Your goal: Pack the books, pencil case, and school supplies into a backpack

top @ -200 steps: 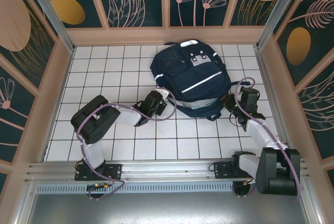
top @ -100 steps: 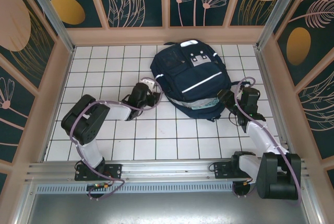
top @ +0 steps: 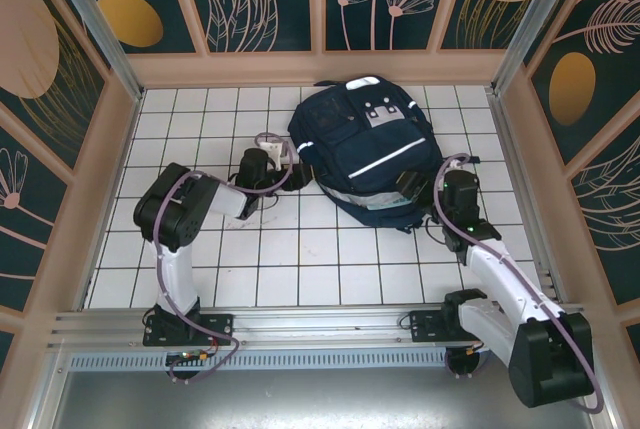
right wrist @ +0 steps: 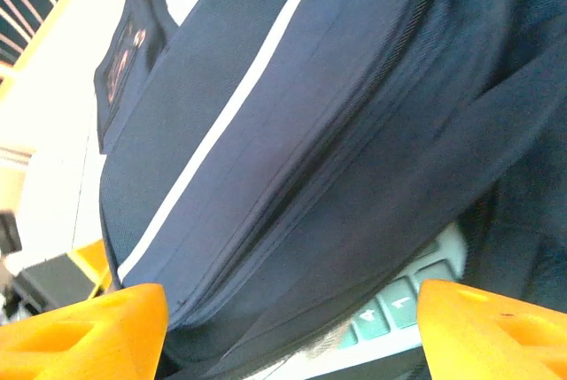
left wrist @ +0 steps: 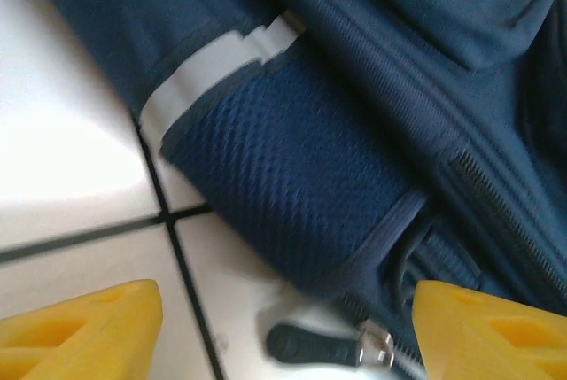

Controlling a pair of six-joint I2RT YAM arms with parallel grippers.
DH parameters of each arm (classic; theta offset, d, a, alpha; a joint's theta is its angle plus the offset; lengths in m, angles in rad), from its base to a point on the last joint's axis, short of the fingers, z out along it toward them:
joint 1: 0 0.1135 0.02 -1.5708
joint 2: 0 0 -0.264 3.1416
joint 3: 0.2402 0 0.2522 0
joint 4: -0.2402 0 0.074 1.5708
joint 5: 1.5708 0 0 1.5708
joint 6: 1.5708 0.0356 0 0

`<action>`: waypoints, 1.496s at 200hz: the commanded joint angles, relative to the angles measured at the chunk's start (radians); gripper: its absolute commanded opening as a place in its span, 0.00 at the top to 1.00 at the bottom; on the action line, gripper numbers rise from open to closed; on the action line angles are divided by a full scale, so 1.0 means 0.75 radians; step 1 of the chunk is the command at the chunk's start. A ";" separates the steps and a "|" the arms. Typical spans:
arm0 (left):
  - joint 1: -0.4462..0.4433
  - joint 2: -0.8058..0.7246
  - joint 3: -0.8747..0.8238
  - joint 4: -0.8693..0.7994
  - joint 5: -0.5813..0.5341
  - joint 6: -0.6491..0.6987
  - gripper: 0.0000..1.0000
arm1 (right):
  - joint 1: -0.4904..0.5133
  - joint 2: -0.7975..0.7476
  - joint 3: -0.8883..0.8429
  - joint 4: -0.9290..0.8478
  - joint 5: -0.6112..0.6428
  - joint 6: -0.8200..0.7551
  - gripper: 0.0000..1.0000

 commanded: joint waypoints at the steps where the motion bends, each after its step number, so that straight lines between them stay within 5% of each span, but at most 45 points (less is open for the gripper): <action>1: 0.007 0.076 0.050 0.053 0.123 -0.079 0.24 | 0.065 0.043 0.025 0.019 0.064 -0.043 0.26; 151: -0.112 0.030 0.125 -0.407 0.127 0.218 0.26 | 0.099 0.157 0.043 0.071 0.058 -0.007 0.26; 299: -0.129 -0.078 0.085 -0.448 0.321 0.235 0.35 | 0.101 0.163 0.029 0.073 0.071 0.004 0.26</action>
